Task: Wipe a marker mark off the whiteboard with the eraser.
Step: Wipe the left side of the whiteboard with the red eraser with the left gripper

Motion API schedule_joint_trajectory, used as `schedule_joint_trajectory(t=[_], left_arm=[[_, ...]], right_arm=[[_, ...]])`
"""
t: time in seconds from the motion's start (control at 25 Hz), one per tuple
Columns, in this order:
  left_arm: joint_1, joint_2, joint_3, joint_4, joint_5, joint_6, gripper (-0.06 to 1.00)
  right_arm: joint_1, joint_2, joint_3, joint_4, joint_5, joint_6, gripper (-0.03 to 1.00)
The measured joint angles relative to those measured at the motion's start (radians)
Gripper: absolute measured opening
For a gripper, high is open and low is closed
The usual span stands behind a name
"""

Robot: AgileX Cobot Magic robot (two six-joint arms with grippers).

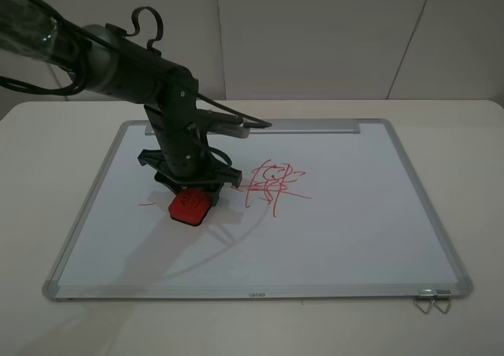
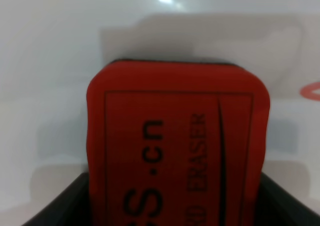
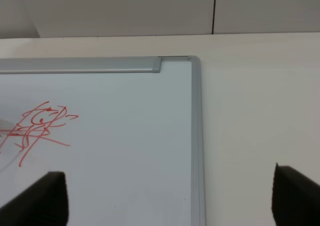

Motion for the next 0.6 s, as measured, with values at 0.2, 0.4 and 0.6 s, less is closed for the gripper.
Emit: schedule_joint_trajectory(t=[0.2,0.4,0.6], left_arm=[[0.006,0.0,0.0,0.015,0.003,-0.013,0.58],[0.059,-0.007,0.025,0.018,0.002,-0.033,0.58],[0.188,-0.036,0.104,0.015,-0.042,-0.012,0.58]], right_arm=[[0.0,0.0,0.0,0.0,0.0,0.0,0.72],[0.0,0.0,0.0,0.0,0.0,0.0,0.72],[0.0,0.0,0.0,0.0,0.0,0.0,0.72]])
